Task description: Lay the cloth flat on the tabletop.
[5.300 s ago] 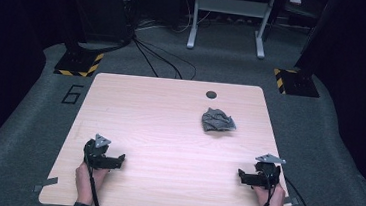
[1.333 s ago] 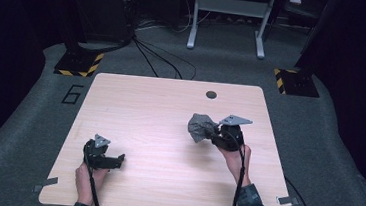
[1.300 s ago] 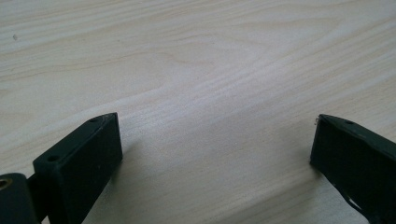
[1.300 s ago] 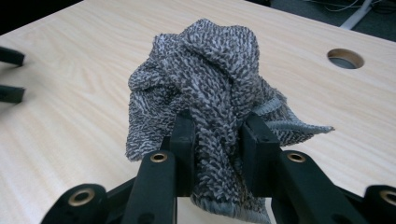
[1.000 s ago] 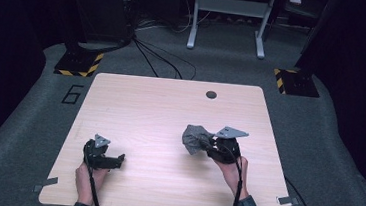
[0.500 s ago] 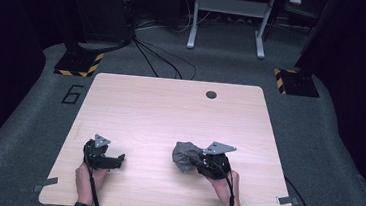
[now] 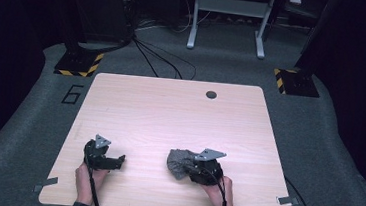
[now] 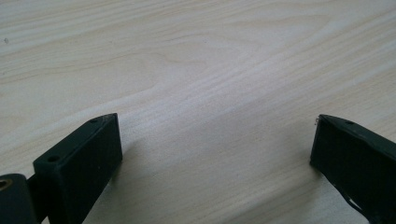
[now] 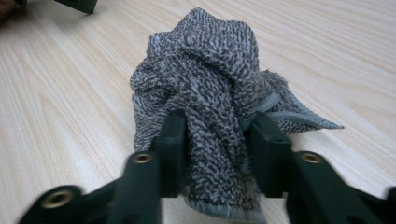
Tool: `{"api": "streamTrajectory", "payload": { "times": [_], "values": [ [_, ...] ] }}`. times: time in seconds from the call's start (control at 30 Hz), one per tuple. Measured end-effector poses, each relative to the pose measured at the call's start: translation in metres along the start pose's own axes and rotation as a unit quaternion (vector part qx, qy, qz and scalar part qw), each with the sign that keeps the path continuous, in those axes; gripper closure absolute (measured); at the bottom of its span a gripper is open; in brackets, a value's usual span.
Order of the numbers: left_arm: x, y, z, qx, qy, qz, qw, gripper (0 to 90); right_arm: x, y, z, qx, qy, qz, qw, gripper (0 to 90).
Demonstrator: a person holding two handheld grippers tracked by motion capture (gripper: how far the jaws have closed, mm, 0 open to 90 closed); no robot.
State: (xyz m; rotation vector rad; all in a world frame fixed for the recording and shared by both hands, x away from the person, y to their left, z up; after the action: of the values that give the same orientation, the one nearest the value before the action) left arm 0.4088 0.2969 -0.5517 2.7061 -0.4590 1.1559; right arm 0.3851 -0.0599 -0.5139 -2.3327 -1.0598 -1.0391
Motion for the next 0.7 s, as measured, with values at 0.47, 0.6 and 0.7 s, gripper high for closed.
{"api": "streamTrajectory", "payload": {
  "times": [0.47, 0.6, 0.7],
  "values": [
    [0.026, 0.065, -0.022, -0.117, 0.023, 0.061, 0.9909, 4.0, 0.000, 0.024, -0.047, -0.031, 0.042, 0.032, 0.9981, 27.0],
    [0.038, 0.093, -0.021, -0.149, 0.024, 0.085, 0.9849, 5.0, -0.002, 0.030, -0.050, -0.037, 0.040, 0.040, 0.9977, 28.0],
    [0.045, 0.111, -0.020, -0.166, 0.028, 0.106, 0.9801, 7.2, -0.004, 0.033, -0.050, -0.036, 0.039, 0.043, 0.9977, 29.4]
  ]
}}
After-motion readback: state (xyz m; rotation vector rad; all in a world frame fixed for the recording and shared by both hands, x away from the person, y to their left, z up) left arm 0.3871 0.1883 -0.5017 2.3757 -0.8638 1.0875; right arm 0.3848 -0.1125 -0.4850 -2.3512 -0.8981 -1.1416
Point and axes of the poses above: each handheld gripper's, and its own axes: z roughly forward along the jaws, x roughly out of its top, y roughly to its right, the point moved 3 cm from there along z, roughly forward along the jaws, and after that the axes turned 3 degrees about -z, right-handed, at the moved point
